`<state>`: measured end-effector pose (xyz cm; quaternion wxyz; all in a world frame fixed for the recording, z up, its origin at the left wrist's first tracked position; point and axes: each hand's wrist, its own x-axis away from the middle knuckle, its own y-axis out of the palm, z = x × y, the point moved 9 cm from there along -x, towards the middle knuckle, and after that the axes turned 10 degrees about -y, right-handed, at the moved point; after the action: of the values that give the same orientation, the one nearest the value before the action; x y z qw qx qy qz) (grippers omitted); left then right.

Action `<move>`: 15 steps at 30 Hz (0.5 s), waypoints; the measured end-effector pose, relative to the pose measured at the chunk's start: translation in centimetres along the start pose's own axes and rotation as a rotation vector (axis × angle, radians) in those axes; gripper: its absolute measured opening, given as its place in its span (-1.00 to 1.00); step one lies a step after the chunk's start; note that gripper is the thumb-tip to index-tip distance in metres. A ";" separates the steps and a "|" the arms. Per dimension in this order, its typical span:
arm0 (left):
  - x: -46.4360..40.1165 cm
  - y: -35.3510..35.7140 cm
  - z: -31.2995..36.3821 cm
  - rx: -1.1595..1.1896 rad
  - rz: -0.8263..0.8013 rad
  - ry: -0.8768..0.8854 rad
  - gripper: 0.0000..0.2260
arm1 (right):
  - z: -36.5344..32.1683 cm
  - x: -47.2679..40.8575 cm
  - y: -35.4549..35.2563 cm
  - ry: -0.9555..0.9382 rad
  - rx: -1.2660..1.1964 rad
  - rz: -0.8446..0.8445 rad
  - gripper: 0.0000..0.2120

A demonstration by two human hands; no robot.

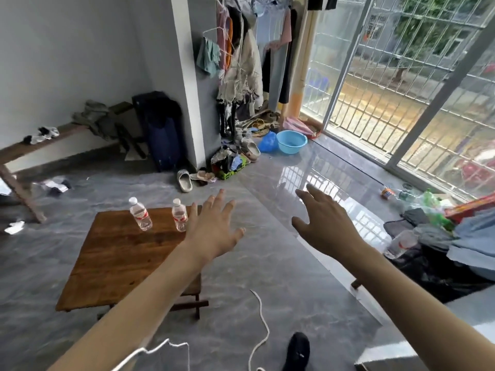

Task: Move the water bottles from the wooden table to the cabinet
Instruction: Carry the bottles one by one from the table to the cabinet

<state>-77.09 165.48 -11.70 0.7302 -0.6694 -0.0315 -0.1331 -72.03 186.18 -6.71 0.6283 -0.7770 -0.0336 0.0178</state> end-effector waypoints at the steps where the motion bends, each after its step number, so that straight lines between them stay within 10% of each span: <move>1: -1.2 -0.1 0.4 0.006 -0.001 -0.018 -0.32 | 0.8 -1.4 0.0 -0.015 -0.001 -0.004 -0.36; 15: -14.6 -1.4 3.5 0.069 0.029 -0.380 -0.32 | 6.4 -21.4 0.9 -0.397 0.015 -0.160 -0.39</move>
<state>-91.03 171.03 -13.28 0.7356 -0.6574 -0.1635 0.0072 -93.80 190.68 -9.22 0.6146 -0.7484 -0.2181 0.1209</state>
